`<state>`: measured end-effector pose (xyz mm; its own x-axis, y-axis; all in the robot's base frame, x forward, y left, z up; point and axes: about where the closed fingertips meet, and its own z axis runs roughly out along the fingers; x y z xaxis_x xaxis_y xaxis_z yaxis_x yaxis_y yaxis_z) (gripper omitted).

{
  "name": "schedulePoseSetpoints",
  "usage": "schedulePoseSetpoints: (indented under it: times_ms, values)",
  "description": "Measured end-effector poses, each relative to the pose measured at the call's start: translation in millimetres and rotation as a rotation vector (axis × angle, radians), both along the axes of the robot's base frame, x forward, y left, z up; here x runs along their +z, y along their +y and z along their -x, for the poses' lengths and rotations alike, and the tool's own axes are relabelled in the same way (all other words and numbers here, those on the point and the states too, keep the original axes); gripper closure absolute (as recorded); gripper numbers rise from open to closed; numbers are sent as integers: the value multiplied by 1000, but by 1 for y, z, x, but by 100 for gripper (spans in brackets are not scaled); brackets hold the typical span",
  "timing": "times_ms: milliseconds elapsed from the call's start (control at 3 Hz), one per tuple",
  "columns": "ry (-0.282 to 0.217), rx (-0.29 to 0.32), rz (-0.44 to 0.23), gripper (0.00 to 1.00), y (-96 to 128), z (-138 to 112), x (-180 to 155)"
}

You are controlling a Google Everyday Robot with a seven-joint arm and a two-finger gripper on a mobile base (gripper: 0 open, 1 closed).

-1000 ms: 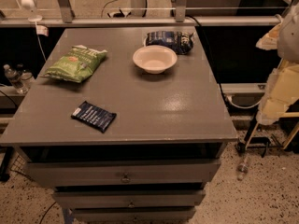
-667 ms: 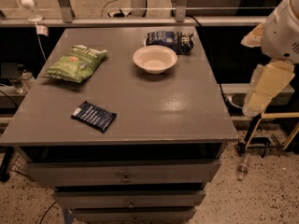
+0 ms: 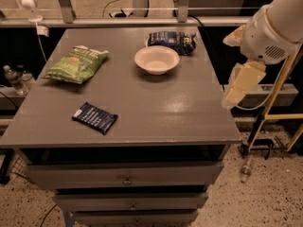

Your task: Move paper bowl near rxbar blueberry

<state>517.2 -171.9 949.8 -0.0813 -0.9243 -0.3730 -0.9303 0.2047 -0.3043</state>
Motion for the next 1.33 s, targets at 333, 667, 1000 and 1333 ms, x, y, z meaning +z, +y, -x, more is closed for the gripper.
schedulePoseSetpoints:
  times_ms: [333, 667, 1000, 1333]
  values:
    - [-34, 55, -4, 0, 14, -27, -12]
    - [-90, 124, -16, 0, 37, -64, -27]
    - [-142, 180, -31, 0, 63, -95, -38]
    - [-187, 222, -38, 0, 91, -121, -48]
